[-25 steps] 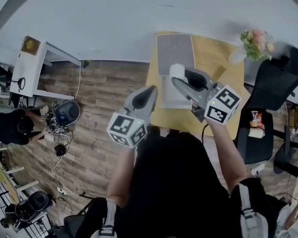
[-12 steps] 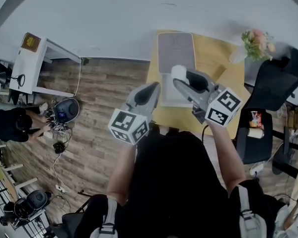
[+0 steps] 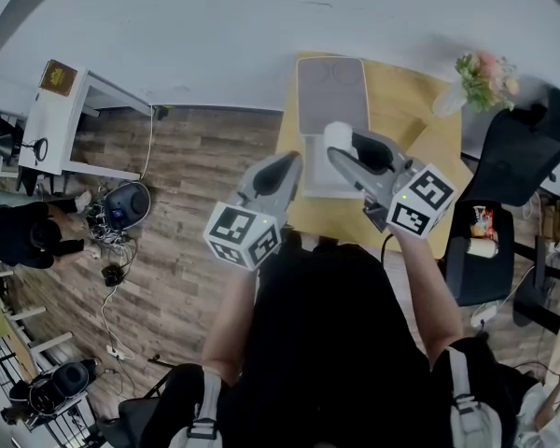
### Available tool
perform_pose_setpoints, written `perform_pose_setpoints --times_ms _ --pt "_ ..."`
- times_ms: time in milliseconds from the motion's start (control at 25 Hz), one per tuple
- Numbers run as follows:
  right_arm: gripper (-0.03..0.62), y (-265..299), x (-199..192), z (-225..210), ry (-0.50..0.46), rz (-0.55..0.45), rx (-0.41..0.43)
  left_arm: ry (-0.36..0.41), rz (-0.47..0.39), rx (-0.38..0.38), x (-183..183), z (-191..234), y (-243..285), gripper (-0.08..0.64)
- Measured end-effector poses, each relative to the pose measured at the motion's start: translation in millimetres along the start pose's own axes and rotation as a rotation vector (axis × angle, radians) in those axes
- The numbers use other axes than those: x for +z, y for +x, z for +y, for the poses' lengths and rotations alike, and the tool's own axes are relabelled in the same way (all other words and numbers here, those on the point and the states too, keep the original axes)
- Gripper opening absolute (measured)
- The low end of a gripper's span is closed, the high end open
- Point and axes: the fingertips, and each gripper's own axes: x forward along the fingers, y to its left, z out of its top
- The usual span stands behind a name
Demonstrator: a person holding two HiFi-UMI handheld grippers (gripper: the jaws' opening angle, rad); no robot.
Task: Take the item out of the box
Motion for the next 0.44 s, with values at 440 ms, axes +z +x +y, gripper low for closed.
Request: perform_pose_setpoints --times_ms 440 --pt "0.164 1.0 -1.5 -4.1 0.002 0.01 -0.004 -0.002 0.007 -0.001 1.1 3.1 3.4 0.011"
